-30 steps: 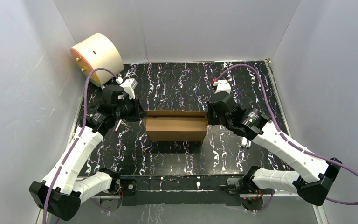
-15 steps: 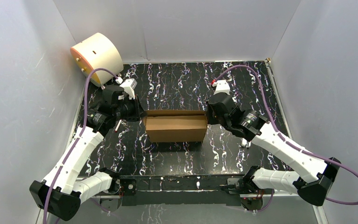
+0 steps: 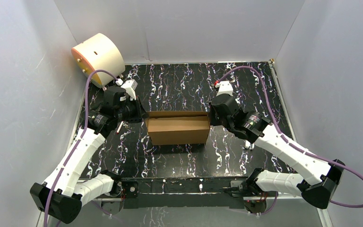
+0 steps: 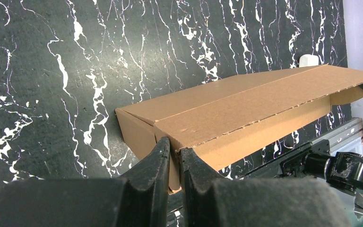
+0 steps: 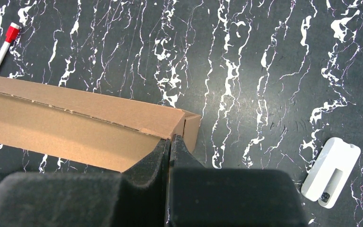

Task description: Fold the paper box

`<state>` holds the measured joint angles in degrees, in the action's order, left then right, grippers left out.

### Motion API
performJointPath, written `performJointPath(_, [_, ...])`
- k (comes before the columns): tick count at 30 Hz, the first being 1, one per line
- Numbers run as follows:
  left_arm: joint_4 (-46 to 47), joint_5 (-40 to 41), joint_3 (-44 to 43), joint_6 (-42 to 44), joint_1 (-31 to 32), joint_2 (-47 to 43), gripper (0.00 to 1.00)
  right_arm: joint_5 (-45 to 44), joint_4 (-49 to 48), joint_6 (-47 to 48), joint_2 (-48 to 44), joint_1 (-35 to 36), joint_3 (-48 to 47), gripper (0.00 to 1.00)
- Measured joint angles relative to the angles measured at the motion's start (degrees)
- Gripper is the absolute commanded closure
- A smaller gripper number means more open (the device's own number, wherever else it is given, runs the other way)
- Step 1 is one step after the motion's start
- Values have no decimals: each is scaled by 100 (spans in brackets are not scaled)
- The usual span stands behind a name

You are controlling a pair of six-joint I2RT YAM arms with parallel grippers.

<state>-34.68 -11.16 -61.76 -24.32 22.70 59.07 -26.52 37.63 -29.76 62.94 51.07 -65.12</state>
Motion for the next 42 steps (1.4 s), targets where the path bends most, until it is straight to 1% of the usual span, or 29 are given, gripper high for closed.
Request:
performJointPath(10, [15, 13, 0, -269, -2, 2, 92, -20, -52, 4, -24, -7, 48, 100])
performJointPath(23, [111, 31, 4, -404, -2, 31, 93, -35, -151, 31, -105, -11, 157, 100])
performJointPath(27, [345, 96, 251, -431, -9, -94, 94, -22, -280, 44, -116, -11, 238, 100])
performJointPath(33, [763, 87, 782, -577, -4, -610, 94, 28, -433, 66, -240, -9, 387, 100])
performJointPath(38, [979, 87, 1016, -669, 0, -817, 94, 44, -590, 155, -293, -11, 503, 100])
performJointPath(42, [1346, 87, 1309, -699, -2, -986, 92, 7, -822, 216, -382, -11, 695, 100])
